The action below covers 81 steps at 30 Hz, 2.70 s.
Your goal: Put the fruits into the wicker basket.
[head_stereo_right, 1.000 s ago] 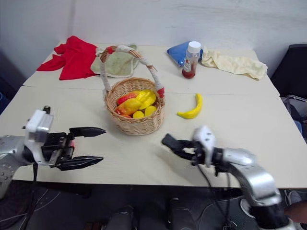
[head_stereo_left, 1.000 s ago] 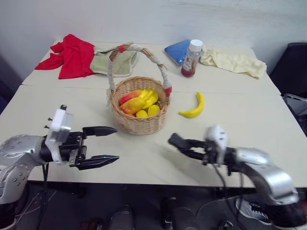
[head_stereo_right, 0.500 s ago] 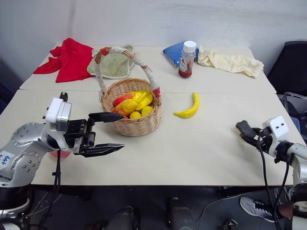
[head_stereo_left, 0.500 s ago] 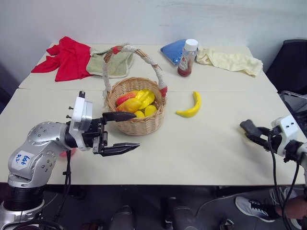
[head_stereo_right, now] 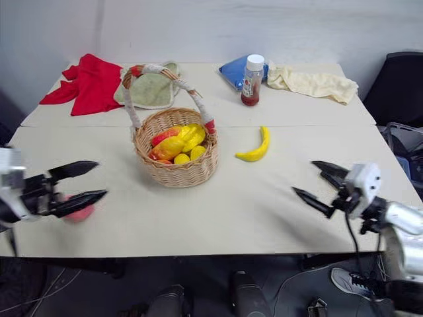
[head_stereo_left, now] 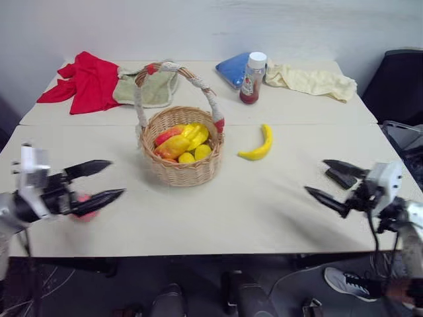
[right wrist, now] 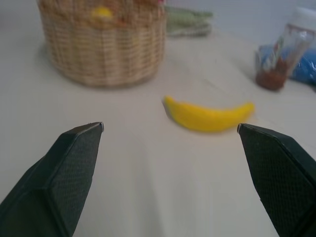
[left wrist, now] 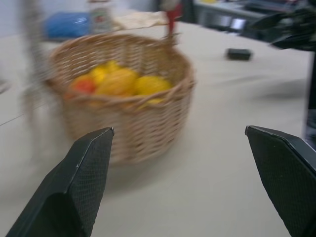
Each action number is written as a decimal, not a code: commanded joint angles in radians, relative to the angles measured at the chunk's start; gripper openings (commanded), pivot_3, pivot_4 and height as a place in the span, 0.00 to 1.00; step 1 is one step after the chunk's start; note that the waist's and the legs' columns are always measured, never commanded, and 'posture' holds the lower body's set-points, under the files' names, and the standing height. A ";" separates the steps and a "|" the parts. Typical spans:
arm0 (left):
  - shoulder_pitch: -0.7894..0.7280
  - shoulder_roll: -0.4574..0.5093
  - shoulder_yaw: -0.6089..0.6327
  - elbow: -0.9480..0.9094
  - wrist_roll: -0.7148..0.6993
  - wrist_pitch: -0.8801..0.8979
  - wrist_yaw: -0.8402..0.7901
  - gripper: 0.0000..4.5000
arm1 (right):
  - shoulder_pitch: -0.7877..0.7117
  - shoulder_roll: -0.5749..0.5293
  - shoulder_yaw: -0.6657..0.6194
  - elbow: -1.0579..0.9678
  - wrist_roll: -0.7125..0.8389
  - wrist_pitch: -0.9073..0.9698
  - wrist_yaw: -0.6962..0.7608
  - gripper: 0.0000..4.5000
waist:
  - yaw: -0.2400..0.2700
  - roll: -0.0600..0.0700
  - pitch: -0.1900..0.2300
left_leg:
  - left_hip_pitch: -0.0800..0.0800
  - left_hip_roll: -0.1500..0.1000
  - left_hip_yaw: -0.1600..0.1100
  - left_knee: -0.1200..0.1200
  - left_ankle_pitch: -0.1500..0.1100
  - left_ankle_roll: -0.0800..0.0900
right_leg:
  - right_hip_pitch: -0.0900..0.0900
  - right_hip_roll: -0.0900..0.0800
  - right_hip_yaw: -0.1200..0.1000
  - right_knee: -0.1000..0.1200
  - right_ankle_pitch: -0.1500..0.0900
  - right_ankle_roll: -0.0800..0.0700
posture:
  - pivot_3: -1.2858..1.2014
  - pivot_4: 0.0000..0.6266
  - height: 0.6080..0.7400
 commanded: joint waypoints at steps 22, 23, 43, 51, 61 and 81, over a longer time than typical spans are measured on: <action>0.118 0.049 0.070 0.221 0.099 -0.017 -0.030 1.00 | -0.077 0.169 0.339 -0.239 -0.019 -0.039 0.047 0.99 | 0.028 -0.020 -0.014 | -0.004 0.004 0.006 -0.002 -0.005 -0.006 | -0.003 -0.017 -0.016 0.003 -0.012 -0.025 | 0.52 0.24 1.00; 0.075 0.043 0.021 0.227 0.118 -0.017 -0.011 1.00 | -0.076 0.165 0.343 -0.238 -0.024 -0.040 0.050 0.99 | 0.027 -0.020 -0.014 | -0.003 0.004 0.006 -0.003 -0.005 -0.005 | -0.002 -0.017 -0.016 0.003 -0.012 -0.024 | 0.52 0.24 1.00; -0.080 -0.030 -0.206 0.218 0.193 -0.176 -0.048 0.53 | 0.047 0.123 0.281 -0.339 -0.032 0.002 -0.071 1.00 | 0.028 -0.017 -0.012 | -0.004 0.007 0.008 -0.001 -0.002 -0.002 | -0.004 -0.011 -0.017 0.005 -0.003 -0.008 | 0.52 0.24 1.00; -0.462 -0.263 -0.379 -0.154 0.019 0.087 0.294 0.53 | 0.057 0.171 0.154 -0.326 -0.024 0.038 -0.260 1.00 | 0.057 -0.015 -0.013 | -0.003 0.002 0.006 0.001 0.001 0.001 | 0.002 -0.014 -0.017 0.002 0.000 -0.003 | 0.52 0.24 1.00; -0.655 -0.500 -0.609 -0.003 0.274 -0.032 0.486 0.81 | 0.021 0.212 0.165 -0.380 -0.028 0.212 -0.478 1.00 | 0.023 -0.014 -0.013 | -0.001 0.001 0.007 0.000 0.000 -0.001 | 0.001 0.000 -0.003 0.002 0.002 0.001 | 0.52 0.24 1.00; -0.444 -0.173 -0.347 -0.077 0.128 -0.107 0.114 1.00 | -0.674 0.338 0.107 0.273 -0.200 0.865 -1.038 1.00 | 0.005 -0.009 -0.010 | -0.005 0.003 0.008 -0.001 0.000 -0.004 | -0.008 0.000 -0.002 0.004 0.000 -0.003 | 0.52 0.24 1.00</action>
